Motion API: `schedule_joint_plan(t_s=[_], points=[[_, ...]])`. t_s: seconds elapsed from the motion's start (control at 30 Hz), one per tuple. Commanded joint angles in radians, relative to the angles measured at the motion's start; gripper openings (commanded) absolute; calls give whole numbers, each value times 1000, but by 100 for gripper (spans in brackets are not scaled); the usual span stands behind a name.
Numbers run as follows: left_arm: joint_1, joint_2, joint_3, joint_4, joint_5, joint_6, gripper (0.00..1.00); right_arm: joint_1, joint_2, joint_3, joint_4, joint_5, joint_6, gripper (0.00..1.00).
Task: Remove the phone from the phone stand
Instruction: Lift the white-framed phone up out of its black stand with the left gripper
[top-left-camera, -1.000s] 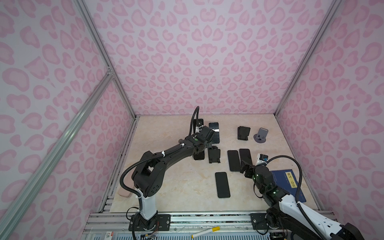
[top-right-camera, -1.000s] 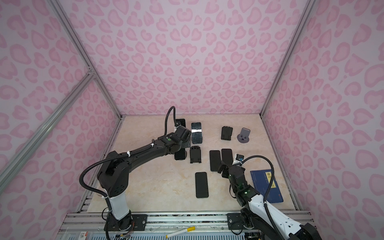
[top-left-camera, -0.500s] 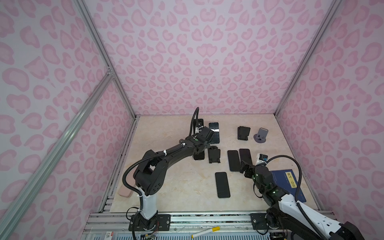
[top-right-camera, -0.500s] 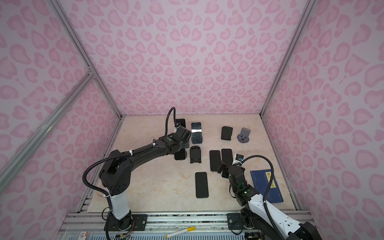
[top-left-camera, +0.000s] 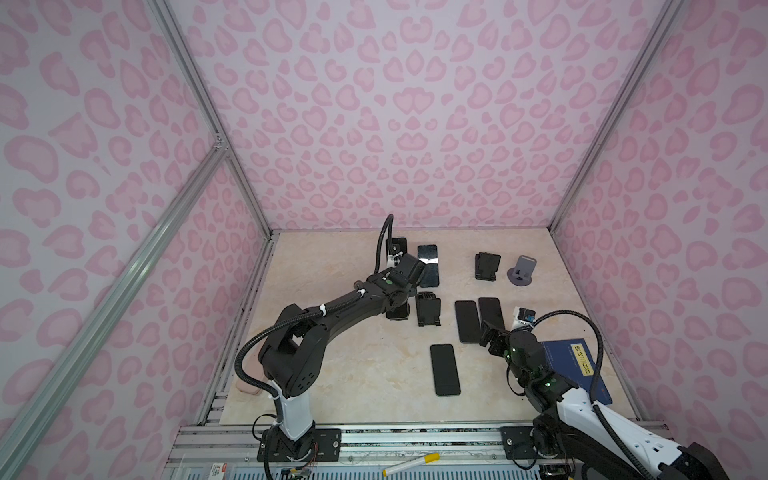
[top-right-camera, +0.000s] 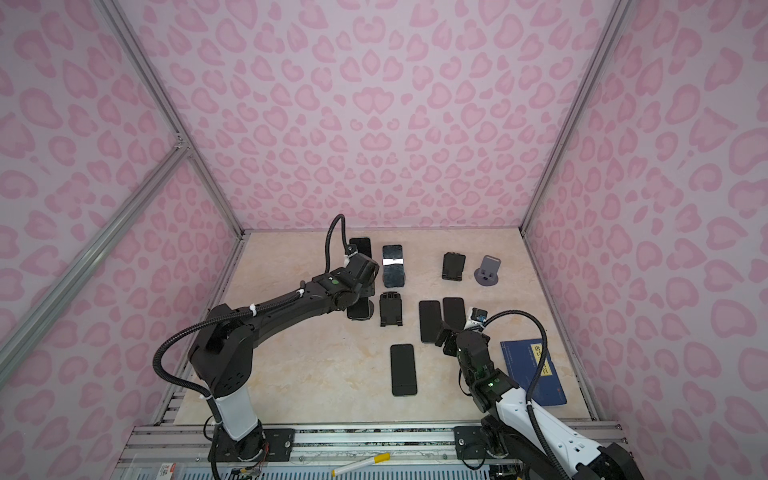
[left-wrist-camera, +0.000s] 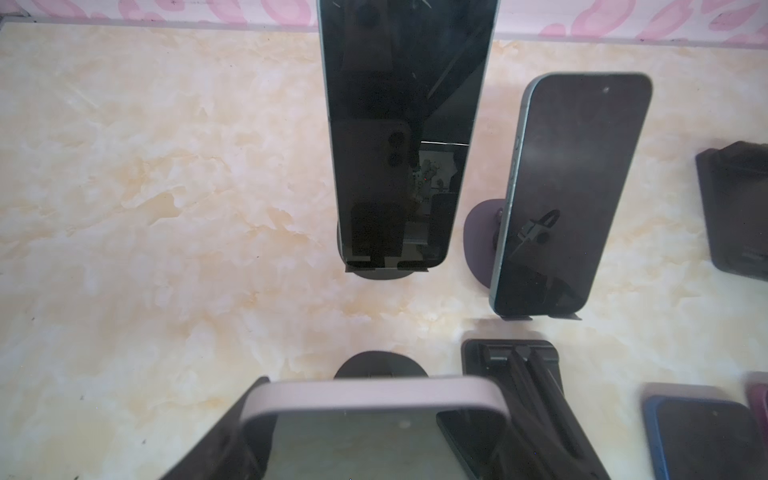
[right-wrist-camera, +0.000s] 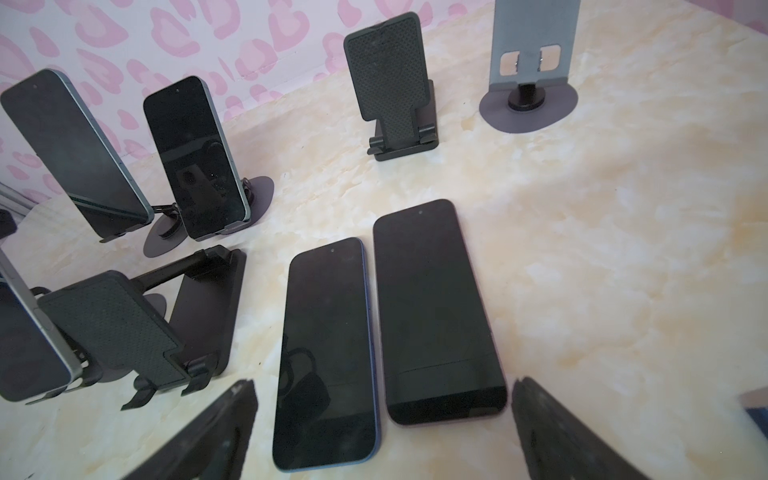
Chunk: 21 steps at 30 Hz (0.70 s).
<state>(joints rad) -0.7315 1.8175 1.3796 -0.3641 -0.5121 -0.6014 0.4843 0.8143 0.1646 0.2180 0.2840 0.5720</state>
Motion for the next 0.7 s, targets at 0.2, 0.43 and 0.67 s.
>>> schedule_joint_plan(t_s=[0.2, 0.43, 0.67], points=[[-24, -125, -22, 14, -7, 45, 68, 2, 3, 9, 21, 3, -1, 98], [-44, -223, -93, 9, 6, 44, 68, 1, 19, 11, 30, -6, 0, 97], [-63, -333, -188, -15, 45, 9, 67, 2, -5, 7, 16, 0, -3, 97]])
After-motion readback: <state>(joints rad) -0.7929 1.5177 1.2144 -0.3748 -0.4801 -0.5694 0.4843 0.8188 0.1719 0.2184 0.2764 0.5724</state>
